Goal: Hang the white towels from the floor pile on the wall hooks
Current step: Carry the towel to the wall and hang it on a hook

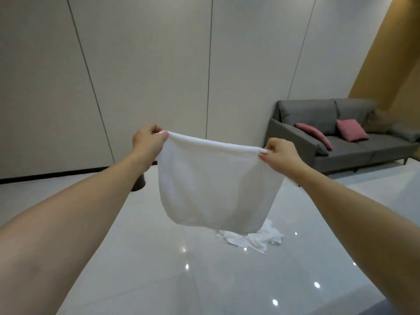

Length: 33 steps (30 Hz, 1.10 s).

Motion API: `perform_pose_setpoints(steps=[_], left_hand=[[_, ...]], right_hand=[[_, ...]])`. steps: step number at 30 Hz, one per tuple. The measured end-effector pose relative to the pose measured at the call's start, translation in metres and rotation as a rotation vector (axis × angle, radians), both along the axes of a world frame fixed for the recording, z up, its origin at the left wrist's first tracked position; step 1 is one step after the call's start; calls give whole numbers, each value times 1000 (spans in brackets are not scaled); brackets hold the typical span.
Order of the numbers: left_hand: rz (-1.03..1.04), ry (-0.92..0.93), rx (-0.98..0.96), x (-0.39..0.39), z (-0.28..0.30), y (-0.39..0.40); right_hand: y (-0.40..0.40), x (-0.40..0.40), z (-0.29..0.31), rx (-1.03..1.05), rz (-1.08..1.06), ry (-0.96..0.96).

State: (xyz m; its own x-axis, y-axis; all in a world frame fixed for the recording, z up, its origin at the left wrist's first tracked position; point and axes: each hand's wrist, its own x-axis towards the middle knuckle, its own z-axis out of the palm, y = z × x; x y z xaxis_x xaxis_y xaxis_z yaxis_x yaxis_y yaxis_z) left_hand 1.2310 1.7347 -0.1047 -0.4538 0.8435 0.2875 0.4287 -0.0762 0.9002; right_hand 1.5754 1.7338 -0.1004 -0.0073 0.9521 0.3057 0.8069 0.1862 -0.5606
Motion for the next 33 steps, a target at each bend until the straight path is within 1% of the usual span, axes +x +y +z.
perform_pose_setpoints(steps=[2,4,6,9,12,15,22,25,29,33], left_hand=[[40,-57,17,-44,10,7],[80,-57,37,-90,21,13],[104,-14,50,-141,30,18],[154,102,59,-218,41,19],[228,193,61,-294,49,16],[338,211,65,-365,54,6],[542,230,45,-517,57,-28],[667,208,58,-577,57,-36],[836,204,74,-658,58,-40],[994,193,43,-735,69,-40]], right_hand=[[20,-47,7,38,81,-3],[40,-93,16,61,151,-13],[61,-143,25,61,203,-33],[90,-220,40,56,249,-106],[113,-304,52,120,302,-153],[131,-388,58,178,392,-118],[180,-589,63,176,679,-78],[197,-677,65,149,820,0],[219,-792,67,197,988,148],[243,-905,73,166,1184,197]])
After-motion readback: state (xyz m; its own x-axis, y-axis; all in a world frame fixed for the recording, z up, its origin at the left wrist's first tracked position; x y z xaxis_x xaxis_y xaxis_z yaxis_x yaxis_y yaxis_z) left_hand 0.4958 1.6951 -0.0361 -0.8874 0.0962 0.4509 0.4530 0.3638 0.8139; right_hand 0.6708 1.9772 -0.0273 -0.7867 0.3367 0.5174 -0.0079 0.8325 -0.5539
